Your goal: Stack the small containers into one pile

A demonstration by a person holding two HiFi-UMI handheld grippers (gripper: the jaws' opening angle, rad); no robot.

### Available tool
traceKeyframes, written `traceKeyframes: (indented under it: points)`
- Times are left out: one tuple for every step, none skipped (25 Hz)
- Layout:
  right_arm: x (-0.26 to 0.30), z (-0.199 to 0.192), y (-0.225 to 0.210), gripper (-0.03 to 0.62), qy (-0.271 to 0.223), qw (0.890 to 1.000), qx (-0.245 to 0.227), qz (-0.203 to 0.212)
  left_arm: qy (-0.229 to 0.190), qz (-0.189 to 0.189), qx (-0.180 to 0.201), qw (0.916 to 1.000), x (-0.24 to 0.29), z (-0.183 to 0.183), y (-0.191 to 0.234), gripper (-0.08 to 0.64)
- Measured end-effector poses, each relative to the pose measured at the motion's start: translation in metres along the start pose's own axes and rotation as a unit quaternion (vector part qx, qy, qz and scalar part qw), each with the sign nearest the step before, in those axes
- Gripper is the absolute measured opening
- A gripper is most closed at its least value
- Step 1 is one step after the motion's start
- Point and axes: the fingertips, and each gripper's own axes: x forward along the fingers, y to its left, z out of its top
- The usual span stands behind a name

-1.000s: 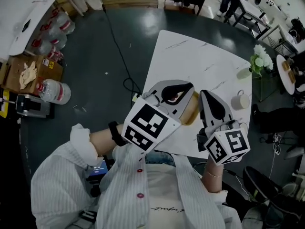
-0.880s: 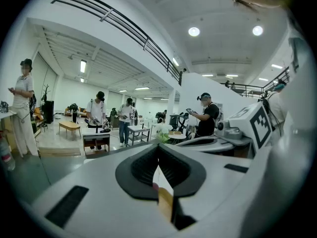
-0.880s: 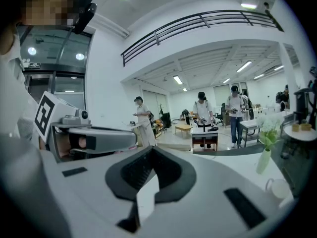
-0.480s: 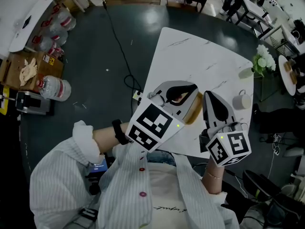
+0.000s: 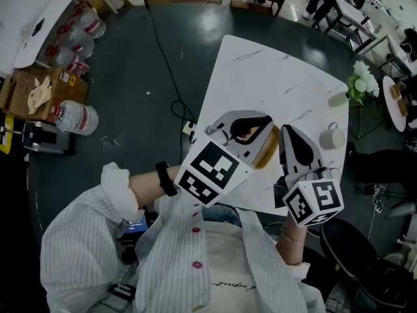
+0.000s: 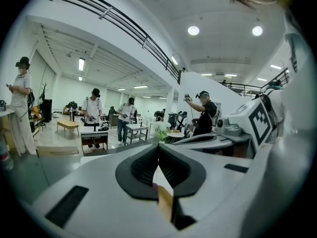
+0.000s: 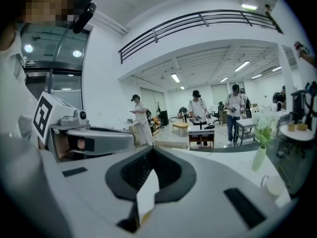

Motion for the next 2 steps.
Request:
traceKeyframes:
  points:
    - [0.0000, 0.0000, -0.0006, 0.011, 0.000, 1.000, 0.000, 0.000, 0.001, 0.000, 0.001, 1.0000, 0.0008, -0.0007, -0.0005, 0.017]
    - [0.0000, 0.0000, -0.0011, 0.011, 0.000, 1.000, 0.000, 0.001, 0.002, -0.001, 0.001, 1.0000, 0.0016, -0.0015, -0.0011, 0.017]
